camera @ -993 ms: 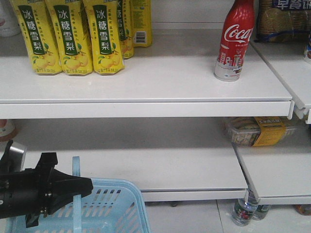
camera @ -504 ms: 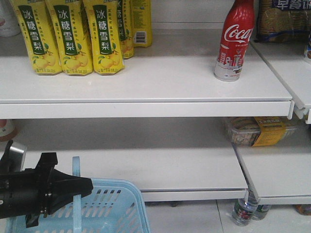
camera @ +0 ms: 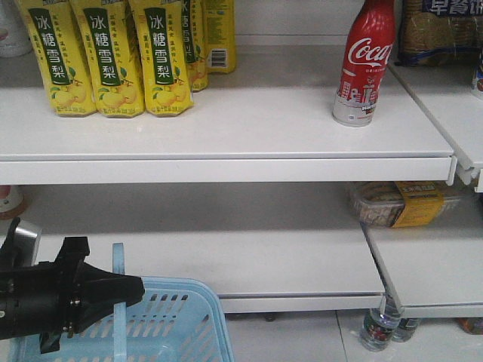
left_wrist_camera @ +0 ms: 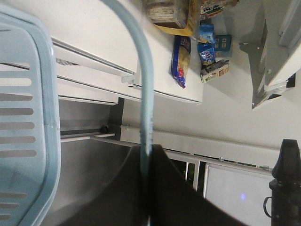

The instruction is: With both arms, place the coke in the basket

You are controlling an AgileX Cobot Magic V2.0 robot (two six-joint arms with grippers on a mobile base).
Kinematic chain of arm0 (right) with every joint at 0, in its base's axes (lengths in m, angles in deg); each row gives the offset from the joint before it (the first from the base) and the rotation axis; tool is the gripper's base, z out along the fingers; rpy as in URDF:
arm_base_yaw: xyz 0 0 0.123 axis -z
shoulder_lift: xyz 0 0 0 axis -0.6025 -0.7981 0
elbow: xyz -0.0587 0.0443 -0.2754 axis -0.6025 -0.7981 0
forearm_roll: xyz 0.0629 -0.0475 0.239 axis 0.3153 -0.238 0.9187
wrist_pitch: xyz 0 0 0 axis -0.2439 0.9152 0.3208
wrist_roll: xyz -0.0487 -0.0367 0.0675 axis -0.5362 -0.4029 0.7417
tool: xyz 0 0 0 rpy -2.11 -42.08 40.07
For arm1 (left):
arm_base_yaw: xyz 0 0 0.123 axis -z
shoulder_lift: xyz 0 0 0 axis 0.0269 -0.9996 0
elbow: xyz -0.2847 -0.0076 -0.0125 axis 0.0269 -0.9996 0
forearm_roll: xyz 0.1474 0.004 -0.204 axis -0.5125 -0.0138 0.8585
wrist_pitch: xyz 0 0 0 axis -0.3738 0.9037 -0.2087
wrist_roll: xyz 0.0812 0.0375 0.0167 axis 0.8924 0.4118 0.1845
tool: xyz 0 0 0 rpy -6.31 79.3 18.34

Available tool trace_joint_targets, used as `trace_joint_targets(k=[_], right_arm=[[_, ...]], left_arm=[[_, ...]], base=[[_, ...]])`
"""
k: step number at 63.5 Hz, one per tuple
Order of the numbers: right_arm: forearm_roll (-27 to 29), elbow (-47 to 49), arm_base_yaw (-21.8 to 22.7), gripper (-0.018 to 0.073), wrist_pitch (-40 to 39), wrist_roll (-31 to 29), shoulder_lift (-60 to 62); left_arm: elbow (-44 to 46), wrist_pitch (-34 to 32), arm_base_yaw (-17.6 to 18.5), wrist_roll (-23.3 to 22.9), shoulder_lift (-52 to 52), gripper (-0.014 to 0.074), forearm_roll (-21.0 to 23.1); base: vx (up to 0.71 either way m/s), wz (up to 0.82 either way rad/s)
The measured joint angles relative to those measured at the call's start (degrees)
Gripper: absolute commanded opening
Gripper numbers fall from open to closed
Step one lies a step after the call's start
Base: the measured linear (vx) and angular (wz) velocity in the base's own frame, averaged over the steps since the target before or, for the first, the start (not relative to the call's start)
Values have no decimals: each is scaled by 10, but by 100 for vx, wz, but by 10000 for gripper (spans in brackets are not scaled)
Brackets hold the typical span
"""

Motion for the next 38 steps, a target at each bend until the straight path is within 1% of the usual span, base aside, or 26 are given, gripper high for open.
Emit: trace_joint_targets(k=[24,38], right_arm=[[0,0,0,4,-1,0,0],[0,0,0,81,-4,0,0]], left_arm=[[0,0,0,0,0,-6,0],[0,0,0,0,0,-6,0]], base=[[0,0],[0,0]])
